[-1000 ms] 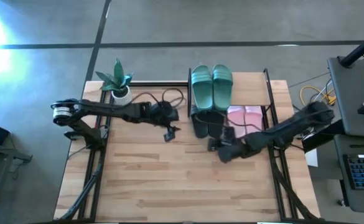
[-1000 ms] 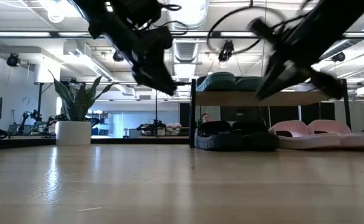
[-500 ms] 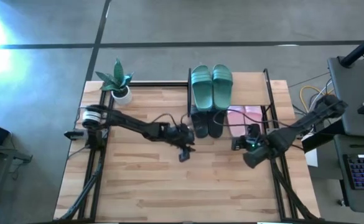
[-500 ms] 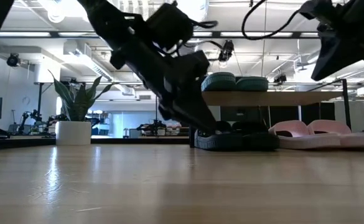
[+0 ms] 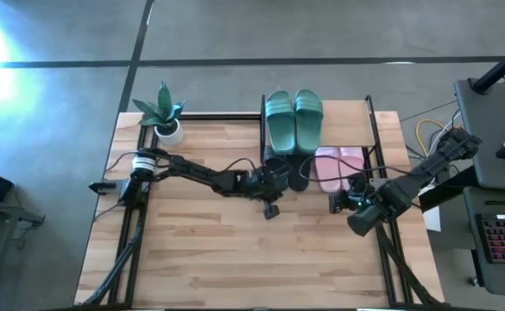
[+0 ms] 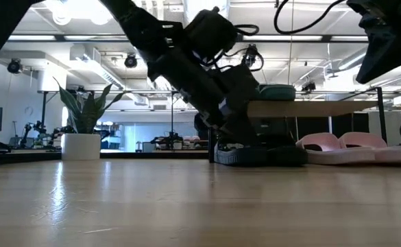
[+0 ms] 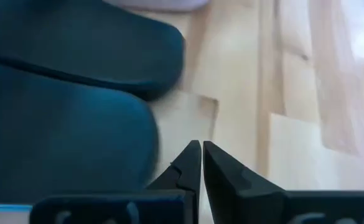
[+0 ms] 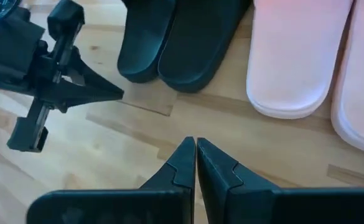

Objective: Pick and place slides into the shelf
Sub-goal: Adjust the slides under the shelf

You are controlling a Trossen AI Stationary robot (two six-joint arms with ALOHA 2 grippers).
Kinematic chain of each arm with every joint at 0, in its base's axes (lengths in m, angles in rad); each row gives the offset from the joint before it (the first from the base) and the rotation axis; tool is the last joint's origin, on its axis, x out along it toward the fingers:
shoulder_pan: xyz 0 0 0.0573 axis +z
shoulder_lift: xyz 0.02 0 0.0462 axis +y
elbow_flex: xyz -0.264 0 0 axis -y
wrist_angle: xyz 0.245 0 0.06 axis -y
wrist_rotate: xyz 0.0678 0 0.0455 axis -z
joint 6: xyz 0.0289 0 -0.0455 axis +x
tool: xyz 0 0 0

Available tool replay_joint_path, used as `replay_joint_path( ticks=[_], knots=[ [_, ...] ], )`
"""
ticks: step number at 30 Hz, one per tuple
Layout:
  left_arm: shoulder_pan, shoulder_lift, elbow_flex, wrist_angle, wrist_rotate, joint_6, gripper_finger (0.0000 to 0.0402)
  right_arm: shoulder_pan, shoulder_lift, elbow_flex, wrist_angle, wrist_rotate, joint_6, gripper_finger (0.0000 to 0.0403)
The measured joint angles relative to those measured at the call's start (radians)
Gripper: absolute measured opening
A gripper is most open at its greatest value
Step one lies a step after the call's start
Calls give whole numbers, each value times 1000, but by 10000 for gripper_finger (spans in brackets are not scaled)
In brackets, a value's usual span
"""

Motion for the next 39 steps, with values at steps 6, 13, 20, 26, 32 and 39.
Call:
replay_joint_path(
  ticks=[6,13,20,26,32,39],
  knots=[
    [5,62,40,-9,-21,21,3,15,-5,0,-54,6,1,9],
    [47,71,54,-4,-398,51,3,15,-5,0,-72,8,1,8],
    [56,63,75,-6,-273,49,3,15,-5,0,-68,-26,1,8],
    [-19,-8,65,-91,-185,49,3,15,-3,-46,62,-129,0,8],
    [-85,-123,32,-298,-220,50,3,-25,14,-228,458,-126,-17,8],
    [-121,-264,-87,-334,-268,43,3,-140,155,-393,1011,-76,-368,8]
  ],
)
